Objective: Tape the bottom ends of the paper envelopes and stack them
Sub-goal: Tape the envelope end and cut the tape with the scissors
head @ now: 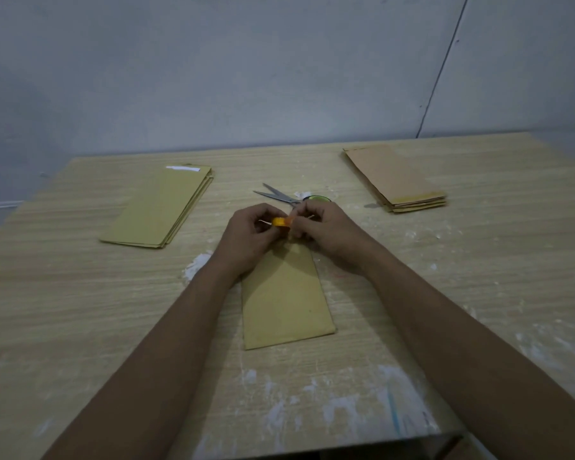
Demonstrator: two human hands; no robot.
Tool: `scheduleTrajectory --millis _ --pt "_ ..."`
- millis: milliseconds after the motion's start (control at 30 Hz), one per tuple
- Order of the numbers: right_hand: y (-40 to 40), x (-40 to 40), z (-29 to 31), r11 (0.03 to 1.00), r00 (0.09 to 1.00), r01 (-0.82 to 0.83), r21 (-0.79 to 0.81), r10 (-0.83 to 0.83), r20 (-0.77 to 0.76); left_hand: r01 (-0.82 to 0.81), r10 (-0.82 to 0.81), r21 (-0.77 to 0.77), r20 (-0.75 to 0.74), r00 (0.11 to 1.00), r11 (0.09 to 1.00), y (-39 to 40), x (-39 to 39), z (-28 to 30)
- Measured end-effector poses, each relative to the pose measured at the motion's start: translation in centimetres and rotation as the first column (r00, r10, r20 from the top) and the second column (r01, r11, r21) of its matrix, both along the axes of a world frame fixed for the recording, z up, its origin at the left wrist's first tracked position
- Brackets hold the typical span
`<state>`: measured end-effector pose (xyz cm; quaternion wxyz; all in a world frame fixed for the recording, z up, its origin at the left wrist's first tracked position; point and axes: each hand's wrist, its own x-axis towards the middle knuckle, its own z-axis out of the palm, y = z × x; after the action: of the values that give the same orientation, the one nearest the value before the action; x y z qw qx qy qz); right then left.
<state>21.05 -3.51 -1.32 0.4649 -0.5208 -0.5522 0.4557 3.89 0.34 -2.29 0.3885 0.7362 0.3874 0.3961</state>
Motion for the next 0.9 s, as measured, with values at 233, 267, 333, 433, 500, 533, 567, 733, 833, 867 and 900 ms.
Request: scheduleTrajectory --millis 233,267,333,433,500,533,567,733,833,867,900 --pt "-0.4 0.6 1.0 0.999 0.998 -0.016 -0.034 0.014 -0.059 -0.002 0.003 -0.043 0.034 0.999 0.999 0.0 0.3 -0.1" --pt "-0.4 0.7 1.2 0.999 0.998 -0.022 -0.040 0.020 -0.059 -0.001 0.003 -0.047 0.040 0.999 0.999 0.0 0.3 -0.1" --pt "-0.4 0.6 1.2 0.998 0.998 -0.038 -0.053 0.035 -0.054 0.004 -0.003 -0.043 0.039 0.999 0.999 0.1 0.2 -0.2" --pt "-0.5 -0.1 1.0 0.996 0.998 -0.063 -0.059 0.062 -0.010 0.019 -0.018 -0.042 0.023 1.000 0.999 0.1 0.0 -0.1" --pt "-0.6 -0.3 1.1 0.996 0.998 -0.056 -0.070 0.056 0.000 0.032 -0.031 -0.041 0.027 0.999 0.999 0.1 0.0 -0.1" --pt "-0.5 -0.2 1.2 0.996 0.999 -0.037 -0.082 0.036 -0.016 0.038 -0.036 -0.050 0.048 0.998 0.998 0.0 0.0 -0.1" --pt "-0.4 0.1 1.3 0.996 0.999 -0.012 -0.093 0.008 -0.039 0.044 -0.039 -0.061 0.078 0.996 0.997 -0.1 0.0 0.0" --pt "-0.2 0.6 1.6 0.994 0.987 0.029 -0.109 -0.046 -0.152 0.078 -0.042 -0.152 0.228 0.973 0.985 -0.3 0.4 0.1" --pt "-0.4 0.2 1.9 0.992 0.997 0.046 -0.119 -0.053 -0.059 0.121 -0.073 -0.172 0.259 0.963 0.978 -0.1 0.4 -0.1" --pt "-0.3 0.1 1.7 0.992 0.998 0.046 -0.117 -0.050 -0.029 0.129 -0.084 -0.172 0.247 0.965 0.977 -0.1 0.3 -0.1" --pt "-0.3 0.0 1.6 0.993 0.999 0.039 -0.113 -0.041 -0.016 0.133 -0.094 -0.166 0.226 0.970 0.977 0.0 0.2 -0.2"
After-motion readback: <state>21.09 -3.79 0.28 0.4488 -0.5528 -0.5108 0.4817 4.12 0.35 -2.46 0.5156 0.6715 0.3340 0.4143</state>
